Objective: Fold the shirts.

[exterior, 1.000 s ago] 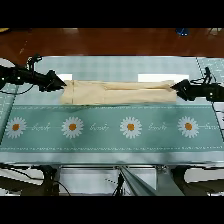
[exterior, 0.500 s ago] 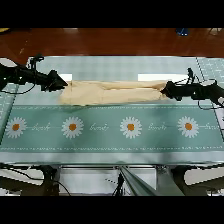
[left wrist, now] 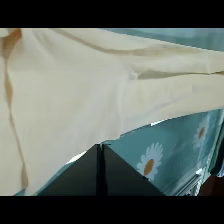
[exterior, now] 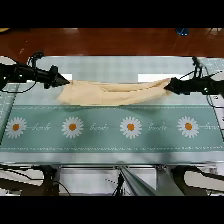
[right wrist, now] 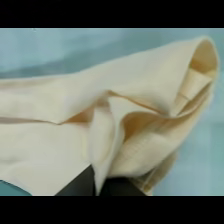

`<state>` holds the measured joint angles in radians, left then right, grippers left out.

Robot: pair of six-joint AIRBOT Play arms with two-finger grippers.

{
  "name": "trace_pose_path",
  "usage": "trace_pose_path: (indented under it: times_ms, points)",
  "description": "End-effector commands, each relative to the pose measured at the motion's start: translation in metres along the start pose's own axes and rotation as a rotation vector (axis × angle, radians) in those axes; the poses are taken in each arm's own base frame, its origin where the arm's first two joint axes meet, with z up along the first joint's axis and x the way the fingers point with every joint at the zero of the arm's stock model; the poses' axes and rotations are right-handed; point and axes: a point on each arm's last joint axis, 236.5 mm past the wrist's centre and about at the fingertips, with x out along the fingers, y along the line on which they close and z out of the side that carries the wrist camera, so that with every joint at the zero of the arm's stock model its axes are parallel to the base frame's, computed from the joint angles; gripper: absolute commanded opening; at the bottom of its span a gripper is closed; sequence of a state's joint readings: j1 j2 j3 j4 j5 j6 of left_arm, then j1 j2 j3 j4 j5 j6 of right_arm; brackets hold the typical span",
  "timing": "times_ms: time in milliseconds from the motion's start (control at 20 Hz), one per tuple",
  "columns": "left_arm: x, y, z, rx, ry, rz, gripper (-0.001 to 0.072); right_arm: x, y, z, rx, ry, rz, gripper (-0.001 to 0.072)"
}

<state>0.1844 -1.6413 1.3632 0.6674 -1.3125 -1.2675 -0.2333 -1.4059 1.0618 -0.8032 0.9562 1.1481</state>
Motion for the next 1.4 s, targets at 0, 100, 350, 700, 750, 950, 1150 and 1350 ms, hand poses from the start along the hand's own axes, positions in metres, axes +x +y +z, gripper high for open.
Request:
trace_pose_path:
  times_ms: [0,100,350,700,750,950,1150,1350]
  points:
    - [0.014,-0.043,-0.016,0.043,0.054,-0.082,0.0023,-0.053,0.044,0.010,-0.107,-0.090,0.031,0.0017]
    - [0.035,-0.068,-0.034,0.096,0.106,-0.092,0.0023,-0.075,0.062,0.010,-0.139,-0.119,0.046,0.0017]
    - [0.099,-0.127,-0.082,0.180,0.198,-0.096,0.0023,-0.111,0.094,-0.005,-0.173,-0.134,0.080,0.0017]
    - [0.178,-0.175,-0.141,0.219,0.239,-0.083,0.0023,-0.139,0.115,-0.033,-0.206,-0.093,0.095,0.0017]
    - [0.188,-0.175,-0.150,0.210,0.255,-0.076,0.0023,-0.142,0.116,-0.038,-0.208,-0.084,0.093,0.0017]
    - [0.228,-0.187,-0.184,0.171,0.299,-0.106,0.0023,-0.156,0.118,-0.052,-0.210,-0.070,0.061,0.0017]
    - [0.269,-0.204,-0.221,0.094,0.322,-0.153,0.0023,-0.168,0.122,-0.057,-0.208,-0.090,0.048,0.0017]
    - [0.280,-0.200,-0.212,0.055,0.278,-0.152,0.0022,-0.169,0.120,-0.058,-0.212,-0.090,0.036,0.0017]
